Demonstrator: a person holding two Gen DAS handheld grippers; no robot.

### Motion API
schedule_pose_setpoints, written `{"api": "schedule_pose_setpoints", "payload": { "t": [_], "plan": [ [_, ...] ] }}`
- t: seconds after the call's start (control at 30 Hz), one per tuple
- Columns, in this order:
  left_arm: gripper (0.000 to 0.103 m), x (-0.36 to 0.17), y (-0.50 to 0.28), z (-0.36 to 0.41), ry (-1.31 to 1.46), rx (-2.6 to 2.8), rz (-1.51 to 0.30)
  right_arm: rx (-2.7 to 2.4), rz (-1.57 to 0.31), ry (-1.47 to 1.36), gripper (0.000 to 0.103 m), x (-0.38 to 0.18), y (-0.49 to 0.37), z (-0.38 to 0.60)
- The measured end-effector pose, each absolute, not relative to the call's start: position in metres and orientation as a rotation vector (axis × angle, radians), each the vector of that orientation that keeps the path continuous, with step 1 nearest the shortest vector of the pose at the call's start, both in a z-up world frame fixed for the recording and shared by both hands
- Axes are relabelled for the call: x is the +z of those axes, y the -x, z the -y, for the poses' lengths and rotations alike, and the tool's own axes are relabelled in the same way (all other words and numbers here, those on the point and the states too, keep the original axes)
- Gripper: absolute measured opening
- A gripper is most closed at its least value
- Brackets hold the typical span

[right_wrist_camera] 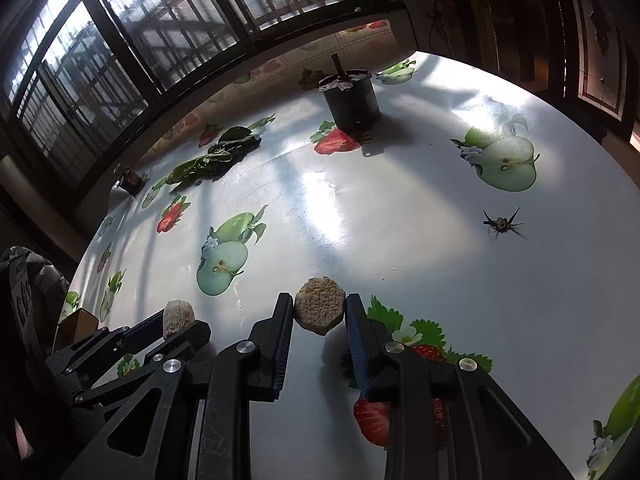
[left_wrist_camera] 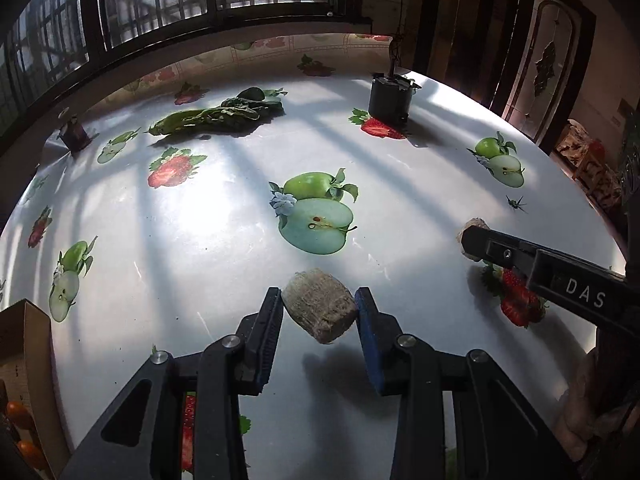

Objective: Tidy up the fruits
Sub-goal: 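Carry block and rice cake into the tray and open both tools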

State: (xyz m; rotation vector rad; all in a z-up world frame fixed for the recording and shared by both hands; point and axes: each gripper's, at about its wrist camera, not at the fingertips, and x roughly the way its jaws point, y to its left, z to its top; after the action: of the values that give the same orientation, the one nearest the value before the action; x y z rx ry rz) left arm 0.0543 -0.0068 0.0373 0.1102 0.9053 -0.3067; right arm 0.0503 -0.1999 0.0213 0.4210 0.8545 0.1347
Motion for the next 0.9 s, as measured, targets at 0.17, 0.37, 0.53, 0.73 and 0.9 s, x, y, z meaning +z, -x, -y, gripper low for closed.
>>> {"api": "schedule_pose_setpoints", "payload": {
  "t": [0.17,0.37,0.53,0.73,0.9],
  "plan": [
    [0.036,0.071,-0.016,-0.066,0.038,-0.260,-0.876,0.231,-0.847,-0.471,0.028,0.023,-0.047,0.191],
    [0.036,0.096,0.022,-0.179,0.077,-0.076,-0.837,0.302,-0.863,-0.402,0.029,0.043,-0.031,0.137],
    [0.036,0.093,0.033,-0.276,0.122,0.122,-0.855,0.454,-0.863,-0.322,0.029,0.071,-0.017,0.056],
    [0.036,0.069,0.038,-0.330,0.186,0.196,-0.894,0.634,-0.898,-0.192,0.029,0.083,-0.007,-0.066],
    [0.036,0.045,0.026,-0.347,0.219,0.210,-0.945,0.709,-0.944,-0.057,0.029,0.067,-0.002,-0.150]
  ]
}}
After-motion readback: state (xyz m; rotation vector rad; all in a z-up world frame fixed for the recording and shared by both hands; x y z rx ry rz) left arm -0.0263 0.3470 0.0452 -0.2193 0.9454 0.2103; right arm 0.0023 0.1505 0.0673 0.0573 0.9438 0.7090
